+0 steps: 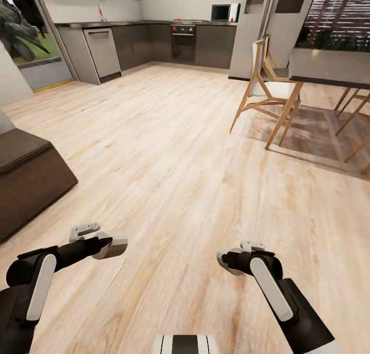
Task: Place each of the two pumpkins and all three candles from the living room inside a cabinet in the living room (use any cabinet), then make sure every cabinet is closed, and position the cauldron so it is next to a table in the living room.
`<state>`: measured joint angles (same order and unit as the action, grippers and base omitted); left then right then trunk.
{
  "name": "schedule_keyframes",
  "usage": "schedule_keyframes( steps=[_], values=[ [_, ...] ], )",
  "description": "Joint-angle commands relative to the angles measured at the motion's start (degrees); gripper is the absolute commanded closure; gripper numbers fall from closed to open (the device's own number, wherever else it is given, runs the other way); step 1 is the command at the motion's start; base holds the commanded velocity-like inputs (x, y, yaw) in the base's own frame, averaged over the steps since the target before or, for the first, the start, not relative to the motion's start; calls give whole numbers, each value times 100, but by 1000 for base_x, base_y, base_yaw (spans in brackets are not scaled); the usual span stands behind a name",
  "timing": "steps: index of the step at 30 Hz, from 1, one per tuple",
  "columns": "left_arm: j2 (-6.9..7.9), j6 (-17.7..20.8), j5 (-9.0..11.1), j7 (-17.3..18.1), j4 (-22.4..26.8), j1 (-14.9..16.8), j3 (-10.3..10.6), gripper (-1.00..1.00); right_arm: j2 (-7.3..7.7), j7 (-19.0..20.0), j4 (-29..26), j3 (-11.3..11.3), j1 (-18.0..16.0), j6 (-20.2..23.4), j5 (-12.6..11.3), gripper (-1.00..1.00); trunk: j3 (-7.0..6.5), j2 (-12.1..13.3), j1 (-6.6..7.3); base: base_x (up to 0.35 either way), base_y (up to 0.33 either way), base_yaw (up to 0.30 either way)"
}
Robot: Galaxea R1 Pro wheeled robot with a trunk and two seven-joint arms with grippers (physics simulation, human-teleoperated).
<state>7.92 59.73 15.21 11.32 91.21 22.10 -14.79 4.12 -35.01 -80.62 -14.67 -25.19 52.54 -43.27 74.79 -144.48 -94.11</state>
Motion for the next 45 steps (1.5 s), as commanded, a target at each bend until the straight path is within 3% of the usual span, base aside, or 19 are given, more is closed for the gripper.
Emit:
schedule_keyframes(
  steps=[1, 14, 24, 45],
  values=[
    [-2, 27, -11, 55, 2, 5, -7, 100, 1, -66, -7, -67, -3, 10, -42, 100, -17, 0, 4, 0, 0, 281],
    [-1, 27, -59, 46, -11, 5, 2, 100, -16, -68, -7, -218, -3, 10, -41, 100, -278, 17, 37, -35, 1, 281],
    [-1, 27, -53, 46, -8, 5, 2, 100, -145, -79, 0, -229, -3, 35, -13, 100, -480, 30, 63, -72, 10, 281],
    [-1, 27, -53, 47, -10, 5, 2, 100, -155, -68, -4, -358, -3, 7, 10, 100, -907, 59, 117, -1, 0, 253]
  ],
)
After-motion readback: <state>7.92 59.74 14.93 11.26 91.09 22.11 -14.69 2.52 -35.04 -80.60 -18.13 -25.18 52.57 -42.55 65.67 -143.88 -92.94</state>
